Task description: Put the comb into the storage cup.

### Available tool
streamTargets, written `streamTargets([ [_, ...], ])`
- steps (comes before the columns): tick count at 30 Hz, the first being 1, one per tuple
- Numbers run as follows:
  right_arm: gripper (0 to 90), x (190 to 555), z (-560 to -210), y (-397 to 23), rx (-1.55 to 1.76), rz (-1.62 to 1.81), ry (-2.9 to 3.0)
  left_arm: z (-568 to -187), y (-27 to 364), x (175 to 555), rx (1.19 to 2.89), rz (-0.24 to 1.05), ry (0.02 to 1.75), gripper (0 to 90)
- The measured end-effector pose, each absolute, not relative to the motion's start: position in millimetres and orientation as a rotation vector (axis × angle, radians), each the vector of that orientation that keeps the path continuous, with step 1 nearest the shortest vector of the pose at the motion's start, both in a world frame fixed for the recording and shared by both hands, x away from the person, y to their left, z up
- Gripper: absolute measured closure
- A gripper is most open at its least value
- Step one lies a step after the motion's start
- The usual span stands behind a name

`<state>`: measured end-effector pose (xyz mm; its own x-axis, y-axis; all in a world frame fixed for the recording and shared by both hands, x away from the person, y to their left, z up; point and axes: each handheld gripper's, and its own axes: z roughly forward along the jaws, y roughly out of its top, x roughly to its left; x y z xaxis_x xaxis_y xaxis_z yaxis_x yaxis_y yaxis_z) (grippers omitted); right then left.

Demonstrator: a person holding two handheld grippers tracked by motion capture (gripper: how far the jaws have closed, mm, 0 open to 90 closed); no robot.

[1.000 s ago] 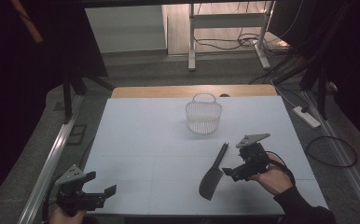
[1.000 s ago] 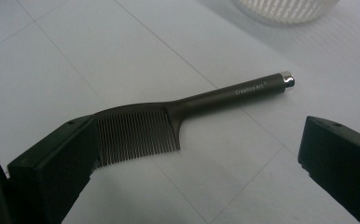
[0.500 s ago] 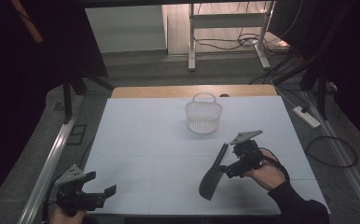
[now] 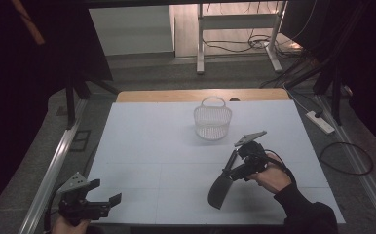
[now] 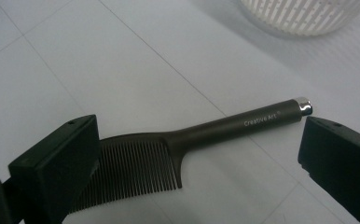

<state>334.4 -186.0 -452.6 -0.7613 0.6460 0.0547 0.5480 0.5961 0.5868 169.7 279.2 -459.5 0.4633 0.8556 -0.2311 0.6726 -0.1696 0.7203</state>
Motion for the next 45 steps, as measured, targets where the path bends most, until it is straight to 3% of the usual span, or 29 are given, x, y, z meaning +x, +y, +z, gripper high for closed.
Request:
streamTargets([
  [45,0.7,367,-469,-136,0.933,0.676,2.746,-460,279,170,1.914,0.283,1.273,3.4],
])
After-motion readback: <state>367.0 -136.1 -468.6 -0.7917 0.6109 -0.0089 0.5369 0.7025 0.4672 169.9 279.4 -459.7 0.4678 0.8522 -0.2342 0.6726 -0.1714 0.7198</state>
